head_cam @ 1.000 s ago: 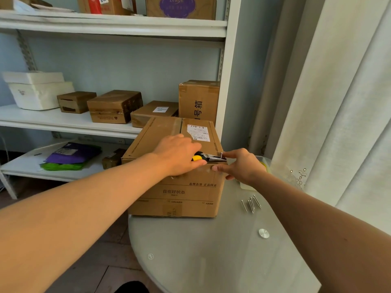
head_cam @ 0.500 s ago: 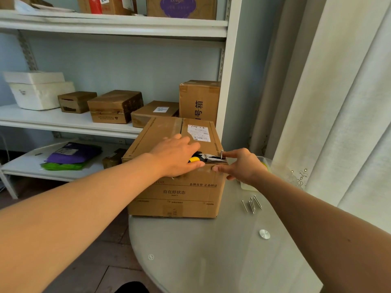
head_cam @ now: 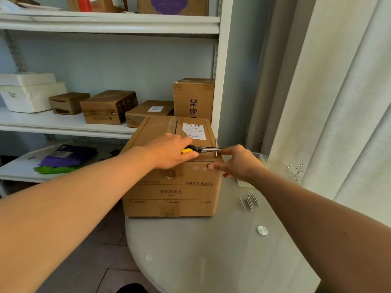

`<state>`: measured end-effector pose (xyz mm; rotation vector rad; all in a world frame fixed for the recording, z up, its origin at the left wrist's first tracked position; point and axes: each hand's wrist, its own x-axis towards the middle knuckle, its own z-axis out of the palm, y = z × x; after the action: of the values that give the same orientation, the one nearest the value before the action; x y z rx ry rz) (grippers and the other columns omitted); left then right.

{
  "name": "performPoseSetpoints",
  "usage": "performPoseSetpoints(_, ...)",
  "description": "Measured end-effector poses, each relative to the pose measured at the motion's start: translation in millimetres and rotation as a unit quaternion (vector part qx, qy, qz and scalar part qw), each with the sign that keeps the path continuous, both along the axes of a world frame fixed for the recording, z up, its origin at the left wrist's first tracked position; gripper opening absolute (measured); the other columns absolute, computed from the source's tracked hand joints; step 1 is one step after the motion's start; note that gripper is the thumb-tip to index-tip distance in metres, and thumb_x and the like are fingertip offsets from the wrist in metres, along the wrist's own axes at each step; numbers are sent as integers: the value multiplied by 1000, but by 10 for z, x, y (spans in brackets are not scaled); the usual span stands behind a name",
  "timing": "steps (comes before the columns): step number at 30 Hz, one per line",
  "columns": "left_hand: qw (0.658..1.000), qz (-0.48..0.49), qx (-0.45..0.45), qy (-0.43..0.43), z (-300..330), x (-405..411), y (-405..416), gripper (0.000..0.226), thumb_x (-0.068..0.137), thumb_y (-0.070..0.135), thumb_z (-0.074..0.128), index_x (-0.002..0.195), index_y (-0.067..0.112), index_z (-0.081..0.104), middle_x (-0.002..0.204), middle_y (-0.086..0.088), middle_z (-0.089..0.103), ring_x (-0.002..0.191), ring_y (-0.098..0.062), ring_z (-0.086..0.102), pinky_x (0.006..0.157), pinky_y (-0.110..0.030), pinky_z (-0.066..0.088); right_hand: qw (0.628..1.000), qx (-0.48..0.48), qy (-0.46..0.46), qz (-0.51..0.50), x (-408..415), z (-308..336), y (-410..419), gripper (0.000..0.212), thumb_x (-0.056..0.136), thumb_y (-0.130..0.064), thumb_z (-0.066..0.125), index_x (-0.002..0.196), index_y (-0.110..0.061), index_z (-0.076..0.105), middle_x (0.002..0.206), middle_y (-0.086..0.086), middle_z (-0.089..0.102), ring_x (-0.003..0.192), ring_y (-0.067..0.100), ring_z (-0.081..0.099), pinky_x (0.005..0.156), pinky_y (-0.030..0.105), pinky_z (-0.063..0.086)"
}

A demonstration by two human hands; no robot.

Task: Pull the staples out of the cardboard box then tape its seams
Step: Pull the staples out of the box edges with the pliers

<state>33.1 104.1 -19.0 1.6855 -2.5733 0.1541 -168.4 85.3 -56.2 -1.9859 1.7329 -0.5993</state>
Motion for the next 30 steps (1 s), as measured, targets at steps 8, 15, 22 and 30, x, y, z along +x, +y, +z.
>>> performPoseSetpoints(8,1000,6,-2,4,15,-16,41,27,95,55,33,100,28,40,93,4,46,93,-15,43,73,-29,35,999,-8,31,12,5,29,-3,65,73,-64,63,125,-26,59,109,-1,64,96,21,64,82,43,56)
performPoseSetpoints(15,1000,19,5,12,41,-36,58,26,95,55,34,99,29,40,95,3,46,96,-17,46,75,-29,38,988,-144,-41,-34,57,155,56,36,93,-45,54,117,-22,68,106,-1,70,93,17,64,81,41,56)
performPoseSetpoints(22,999,34,-15,2,2,-76,119,47,93,58,36,125,23,44,112,-2,44,104,-15,42,79,-28,38,985,-150,-49,-68,163,201,58,18,90,-35,63,99,-23,73,97,-2,70,88,16,63,69,31,52)
performPoseSetpoints(30,997,66,-22,23,-9,-198,62,59,94,59,31,134,18,41,133,-9,43,121,-22,42,93,-35,41,962,-191,-157,-118,177,272,-17,19,94,-31,57,99,-19,71,94,0,69,85,18,63,77,38,56)
